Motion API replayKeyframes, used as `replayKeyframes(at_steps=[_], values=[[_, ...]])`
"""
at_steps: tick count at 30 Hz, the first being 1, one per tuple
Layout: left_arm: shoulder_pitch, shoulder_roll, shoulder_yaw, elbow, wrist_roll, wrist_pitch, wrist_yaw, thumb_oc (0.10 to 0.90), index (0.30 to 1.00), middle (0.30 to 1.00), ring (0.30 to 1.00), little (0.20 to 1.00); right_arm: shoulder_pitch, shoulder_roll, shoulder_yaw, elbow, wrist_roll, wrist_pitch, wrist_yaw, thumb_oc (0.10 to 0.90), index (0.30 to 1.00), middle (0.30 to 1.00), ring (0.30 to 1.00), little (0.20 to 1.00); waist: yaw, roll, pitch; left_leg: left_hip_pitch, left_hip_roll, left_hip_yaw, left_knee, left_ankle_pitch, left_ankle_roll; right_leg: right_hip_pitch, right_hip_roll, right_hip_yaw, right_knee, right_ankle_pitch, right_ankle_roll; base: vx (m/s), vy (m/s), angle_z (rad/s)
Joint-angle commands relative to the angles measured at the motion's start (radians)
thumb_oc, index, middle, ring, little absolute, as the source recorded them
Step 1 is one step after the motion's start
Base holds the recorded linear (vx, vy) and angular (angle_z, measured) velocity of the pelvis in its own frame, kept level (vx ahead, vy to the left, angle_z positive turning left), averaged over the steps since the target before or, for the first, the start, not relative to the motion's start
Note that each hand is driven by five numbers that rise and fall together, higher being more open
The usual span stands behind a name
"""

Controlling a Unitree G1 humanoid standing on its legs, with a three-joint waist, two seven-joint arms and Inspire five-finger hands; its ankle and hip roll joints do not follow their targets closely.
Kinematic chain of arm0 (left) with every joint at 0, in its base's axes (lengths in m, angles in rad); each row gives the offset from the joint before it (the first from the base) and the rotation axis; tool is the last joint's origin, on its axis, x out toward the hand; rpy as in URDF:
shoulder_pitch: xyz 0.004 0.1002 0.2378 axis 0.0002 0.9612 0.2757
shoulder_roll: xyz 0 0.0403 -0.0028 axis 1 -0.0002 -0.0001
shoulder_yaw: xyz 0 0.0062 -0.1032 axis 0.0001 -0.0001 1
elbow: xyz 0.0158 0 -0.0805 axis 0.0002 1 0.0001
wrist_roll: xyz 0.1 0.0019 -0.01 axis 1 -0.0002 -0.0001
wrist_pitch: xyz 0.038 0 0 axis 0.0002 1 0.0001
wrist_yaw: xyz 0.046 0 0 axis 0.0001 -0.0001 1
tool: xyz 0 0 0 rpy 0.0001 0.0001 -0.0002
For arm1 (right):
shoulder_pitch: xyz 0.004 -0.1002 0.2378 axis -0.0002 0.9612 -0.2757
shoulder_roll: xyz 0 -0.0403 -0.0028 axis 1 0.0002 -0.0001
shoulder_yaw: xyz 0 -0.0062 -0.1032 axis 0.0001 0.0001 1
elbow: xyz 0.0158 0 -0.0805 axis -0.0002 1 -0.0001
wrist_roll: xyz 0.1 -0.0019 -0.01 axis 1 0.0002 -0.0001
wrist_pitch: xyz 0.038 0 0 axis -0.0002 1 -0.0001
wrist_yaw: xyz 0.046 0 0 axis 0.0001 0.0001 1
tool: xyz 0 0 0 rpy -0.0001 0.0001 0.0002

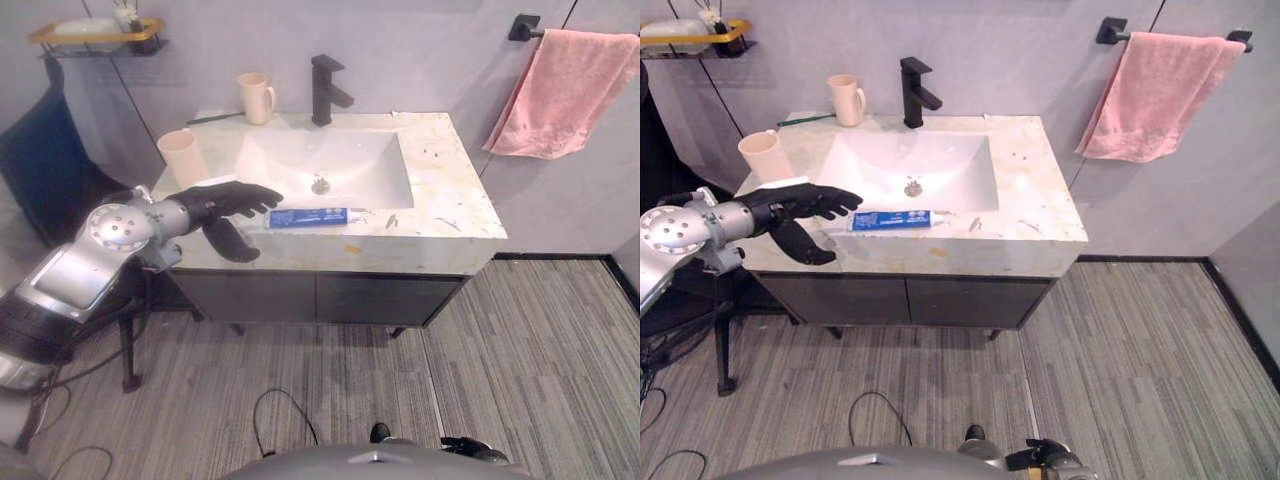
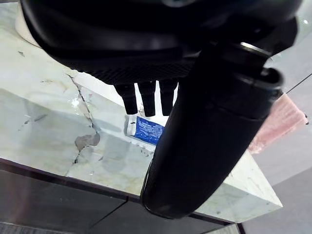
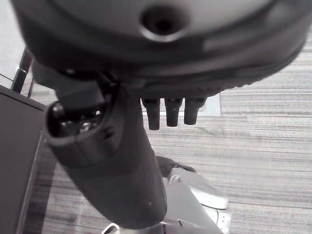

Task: Organize the bathroom.

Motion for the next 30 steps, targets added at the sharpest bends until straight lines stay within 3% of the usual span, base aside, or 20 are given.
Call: replayKeyframes(at_steps=[1,5,11,14,16,18,20,22,23,24,25,27,28,29,30], values=[[-0.269,0.038,0.020,-0.001,0.031,-0.027,0.020,0.800,0.900,0.900,0.900,0.900,-0.057,-0.044,0.003,0.061,0.014,-0.002,0.015,0.800,0.900,0.900,0.900,0.900,0.004,0.101,-0.007,0.029,-0.047,-0.004,0.011,-0.086,-0.036,0.065,0.043,0.037,0.037,-0.179,0.104,0.01,-0.005,-0.05],[-0.294,0.043,0.005,0.002,0.040,-0.007,0.037,0.800,0.900,0.900,0.900,0.900,-0.053,-0.046,0.001,0.056,0.020,-0.001,0.012,0.800,0.900,0.900,0.900,0.900,-0.002,0.101,-0.005,0.028,-0.046,0.001,0.012,-0.083,-0.037,0.064,0.045,0.041,0.035,-0.177,0.104,0.00,0.000,0.00],[-0.300,0.052,0.023,0.013,0.019,-0.045,0.131,0.800,0.900,0.900,0.900,0.900,-0.051,-0.046,0.000,0.051,0.029,0.000,0.007,0.800,0.900,0.900,0.900,0.900,-0.002,0.100,-0.003,0.028,-0.045,0.000,0.010,-0.081,-0.038,0.065,0.047,0.041,0.031,-0.176,0.102,0.00,0.000,0.00],[-0.297,0.062,0.071,0.033,0.021,-0.130,0.302,0.800,0.900,0.900,0.900,0.900,-0.044,-0.041,0.005,0.050,0.047,-0.003,0.002,0.800,0.900,0.900,0.900,0.900,0.006,0.094,-0.004,0.026,-0.045,-0.002,0.010,-0.082,-0.038,0.066,0.047,0.037,0.032,-0.178,0.101,0.00,0.000,0.00],[-0.291,0.067,0.095,0.039,-0.003,-0.161,0.325,0.800,0.900,0.900,0.900,0.900,-0.041,-0.037,0.007,0.049,0.056,-0.005,-0.001,0.800,0.900,0.900,0.900,0.900,0.009,0.091,-0.003,0.025,-0.046,-0.004,0.011,-0.082,-0.037,0.066,0.047,0.038,0.032,-0.179,0.100,0.00,0.000,0.00],[-0.240,0.063,0.194,0.017,-0.160,-0.270,0.389,0.800,0.900,0.900,0.900,0.900,-0.034,-0.027,0.003,0.048,0.071,-0.010,-0.003,0.800,0.900,0.900,0.900,0.900,0.022,0.084,-0.003,0.024,-0.046,-0.008,0.011,-0.084,-0.037,0.067,0.047,0.034,0.033,-0.181,0.097,0.00,-0.044,0.00],[-0.152,0.031,0.314,-0.067,-0.317,-0.313,0.447,0.800,0.900,0.900,0.900,0.900,-0.027,-0.017,0.000,0.051,0.080,-0.023,-0.006,0.800,0.900,0.900,0.900,0.900,0.034,0.081,0.000,0.025,-0.045,-0.014,0.010,-0.085,-0.038,0.069,0.047,0.031,0.034,-0.184,0.092,0.00,-0.019,-0.04],[-0.048,-0.021,0.409,-0.131,-0.372,-0.355,0.490,0.800,0.900,0.900,0.900,0.900,-0.023,-0.008,-0.008,0.049,0.084,-0.028,-0.014,0.800,0.900,0.900,0.900,0.900,0.047,0.078,0.004,0.026,-0.045,-0.020,0.011,-0.087,-0.039,0.073,0.047,0.027,0.036,-0.190,0.087,0.00,0.000,0.00],[0.007,-0.047,0.446,-0.152,-0.401,-0.385,0.459,0.800,0.900,0.900,0.900,0.900,-0.018,-0.006,-0.011,0.047,0.088,-0.032,-0.018,0.800,0.900,0.900,0.900,0.900,0.051,0.077,0.005,0.026,-0.046,-0.025,0.010,-0.089,-0.039,0.075,0.047,0.026,0.035,-0.191,0.086,0.00,0.000,0.00],[0.072,-0.088,0.478,-0.182,-0.513,-0.437,0.339,0.800,0.900,0.900,0.900,0.900,-0.012,-0.002,-0.019,0.046,0.091,-0.041,-0.021,0.800,0.900,0.900,0.900,0.900,0.058,0.075,0.009,0.025,-0.047,-0.033,0.010,-0.089,-0.037,0.076,0.048,0.024,0.035,-0.192,0.085,0.00,0.000,0.00],[0.100,-0.105,0.493,-0.197,-0.551,-0.449,0.293,0.800,0.900,0.900,0.900,0.900,-0.010,-0.002,-0.019,0.046,0.091,-0.044,-0.022,0.800,0.900,0.900,0.900,0.900,0.059,0.075,0.010,0.025,-0.047,-0.035,0.010,-0.089,-0.037,0.076,0.047,0.023,0.035,-0.193,0.084,0.00,0.000,0.00],[0.250,-0.243,0.537,-0.302,-0.690,-0.442,0.185,0.800,0.900,0.900,0.900,0.900,0.000,0.008,-0.028,0.053,0.089,-0.062,-0.027,0.800,0.900,0.900,0.900,0.900,0.073,0.068,0.016,0.023,-0.046,-0.048,0.011,-0.089,-0.038,0.077,0.046,0.017,0.037,-0.194,0.081,-0.01,0.005,0.04],[0.273,-0.271,0.536,-0.309,-0.701,-0.448,0.172,0.800,0.900,0.900,0.900,0.900,0.002,0.008,-0.028,0.054,0.090,-0.064,-0.027,0.800,0.900,0.900,0.900,0.900,0.075,0.068,0.017,0.023,-0.045,-0.050,0.011,-0.089,-0.037,0.077,0.046,0.017,0.038,-0.195,0.080,-0.02,0.030,0.04],[0.366,-0.381,0.539,-0.316,-0.789,-0.541,0.172,0.800,0.900,0.900,0.900,0.900,0.011,0.005,-0.040,0.057,0.082,-0.079,-0.018,0.800,0.900,0.900,0.900,0.900,0.084,0.062,0.024,0.021,-0.044,-0.059,0.011,-0.090,-0.036,0.078,0.046,0.016,0.038,-0.195,0.077,-0.02,0.029,0.05],[0.398,-0.425,0.548,-0.307,-0.829,-0.574,0.191,0.800,0.900,0.900,0.900,0.900,0.016,0.005,-0.045,0.057,0.076,-0.082,-0.016,0.800,0.900,0.900,0.900,0.900,0.088,0.059,0.026,0.022,-0.043,-0.061,0.011,-0.090,-0.037,0.078,0.046,0.015,0.038,-0.194,0.076,-0.02,0.026,0.06]])
